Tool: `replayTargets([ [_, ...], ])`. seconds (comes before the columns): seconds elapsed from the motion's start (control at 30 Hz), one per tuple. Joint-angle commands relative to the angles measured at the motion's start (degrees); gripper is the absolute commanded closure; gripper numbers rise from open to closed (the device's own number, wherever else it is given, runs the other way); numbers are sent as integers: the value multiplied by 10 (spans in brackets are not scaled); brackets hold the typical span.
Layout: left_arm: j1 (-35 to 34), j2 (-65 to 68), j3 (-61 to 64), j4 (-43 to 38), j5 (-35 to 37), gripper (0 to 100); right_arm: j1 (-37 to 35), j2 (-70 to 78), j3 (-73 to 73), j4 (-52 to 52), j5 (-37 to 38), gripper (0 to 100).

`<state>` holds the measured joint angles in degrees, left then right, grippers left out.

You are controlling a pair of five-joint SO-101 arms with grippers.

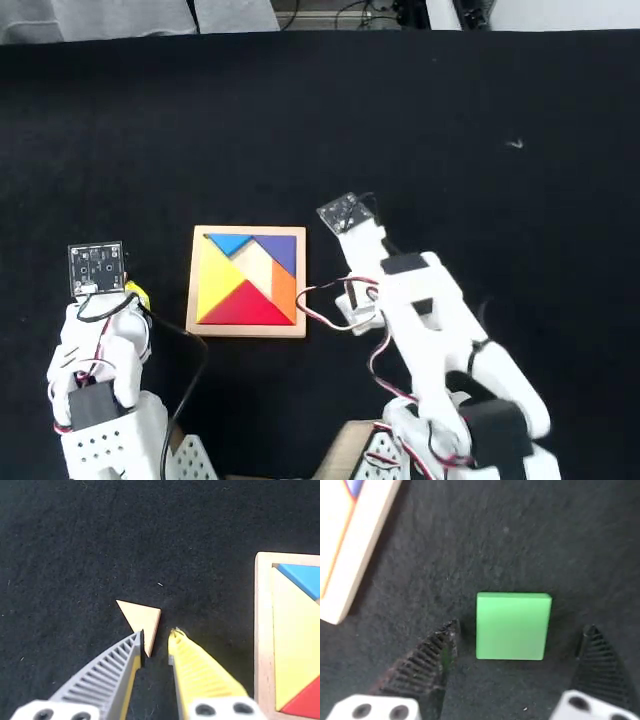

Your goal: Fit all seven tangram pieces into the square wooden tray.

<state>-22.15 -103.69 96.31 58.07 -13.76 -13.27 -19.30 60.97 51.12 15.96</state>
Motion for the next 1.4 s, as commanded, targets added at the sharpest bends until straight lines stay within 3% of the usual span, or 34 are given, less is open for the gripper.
replayTargets([
  [0.0, 7, -5, 11, 4, -7, 898, 9, 36, -43, -9, 1, 631],
  [0.13, 9, -5, 11, 4, -7, 898, 8, 75, -72, -4, 2, 649],
  [0.33, 7, -5, 11, 4, -7, 898, 7, 83, -75, -3, 2, 871],
  [0.47, 7, -5, 11, 4, -7, 898, 8, 83, -75, -3, 2, 923],
  [0.8, 7, -5, 11, 4, -7, 899, 8, 71, -85, 3, 2, 936],
  [1.13, 7, -5, 11, 4, -7, 899, 3, -80, -205, 164, 2, 935],
  [1.37, 7, -5, 11, 4, -7, 900, -84, -83, -345, 285, 1, 935],
])
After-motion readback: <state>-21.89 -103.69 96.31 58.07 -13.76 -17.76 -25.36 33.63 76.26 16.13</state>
